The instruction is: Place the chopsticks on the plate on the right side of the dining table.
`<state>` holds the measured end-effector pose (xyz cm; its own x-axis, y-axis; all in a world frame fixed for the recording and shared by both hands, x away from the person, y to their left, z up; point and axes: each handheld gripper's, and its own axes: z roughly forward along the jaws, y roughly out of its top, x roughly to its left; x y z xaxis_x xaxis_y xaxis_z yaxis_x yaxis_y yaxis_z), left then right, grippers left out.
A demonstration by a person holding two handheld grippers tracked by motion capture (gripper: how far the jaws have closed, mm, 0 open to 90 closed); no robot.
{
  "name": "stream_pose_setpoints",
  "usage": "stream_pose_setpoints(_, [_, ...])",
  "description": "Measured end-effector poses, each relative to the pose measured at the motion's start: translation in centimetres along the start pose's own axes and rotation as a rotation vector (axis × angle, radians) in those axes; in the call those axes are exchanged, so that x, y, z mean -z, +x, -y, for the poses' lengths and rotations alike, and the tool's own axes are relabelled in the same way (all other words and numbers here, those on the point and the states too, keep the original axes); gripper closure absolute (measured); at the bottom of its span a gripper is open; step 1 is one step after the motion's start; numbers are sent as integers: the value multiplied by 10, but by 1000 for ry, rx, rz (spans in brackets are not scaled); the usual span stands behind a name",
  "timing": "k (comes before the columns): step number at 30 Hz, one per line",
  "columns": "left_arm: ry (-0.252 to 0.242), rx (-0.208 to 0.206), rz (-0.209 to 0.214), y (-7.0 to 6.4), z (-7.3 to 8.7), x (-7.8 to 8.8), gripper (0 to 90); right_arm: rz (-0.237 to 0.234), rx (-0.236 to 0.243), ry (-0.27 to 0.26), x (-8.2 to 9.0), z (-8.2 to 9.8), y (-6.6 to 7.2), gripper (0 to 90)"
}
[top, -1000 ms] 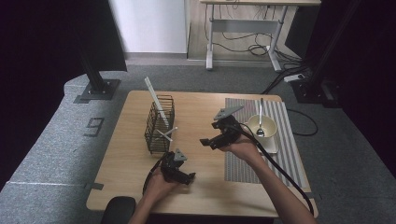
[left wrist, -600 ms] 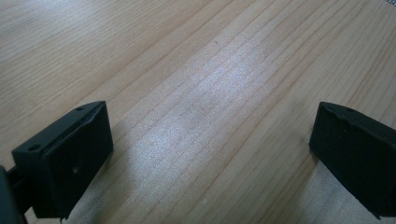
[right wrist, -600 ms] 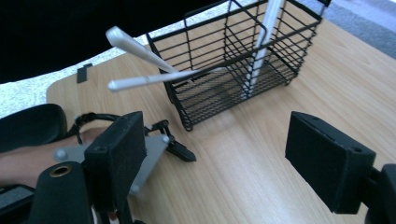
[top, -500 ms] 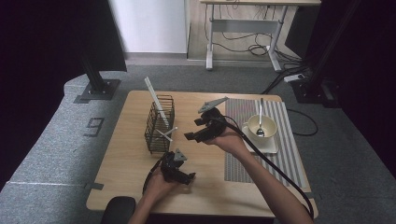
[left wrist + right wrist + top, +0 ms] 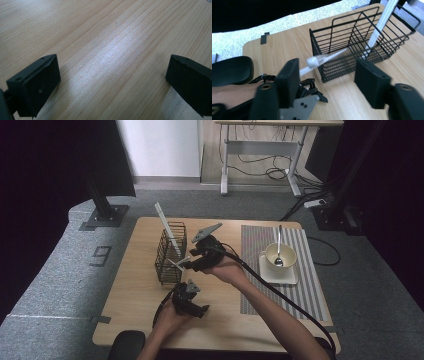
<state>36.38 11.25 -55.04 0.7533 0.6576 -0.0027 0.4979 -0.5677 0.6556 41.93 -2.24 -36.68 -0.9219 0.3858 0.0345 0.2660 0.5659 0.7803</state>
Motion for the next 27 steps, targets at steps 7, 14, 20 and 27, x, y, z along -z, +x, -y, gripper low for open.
stream_pose_setpoints(7, [0, 0, 0, 0, 0, 0, 0, 14, 24, -8, -6, -2, 3, 623])
stream_pose_setpoints(14, [-2, 4, 1, 0, 0, 0, 0, 44, 67, -34, -8, -4, 10, 799])
stream_pose_setpoints(20, [-2, 4, 1, 0, 0, 0, 0, 79, 94, -16, -7, -6, 13, 819])
stream_pose_setpoints(27, [-1, 2, 1, 0, 0, 0, 0, 76, 67, -23, 4, -9, 9, 819])
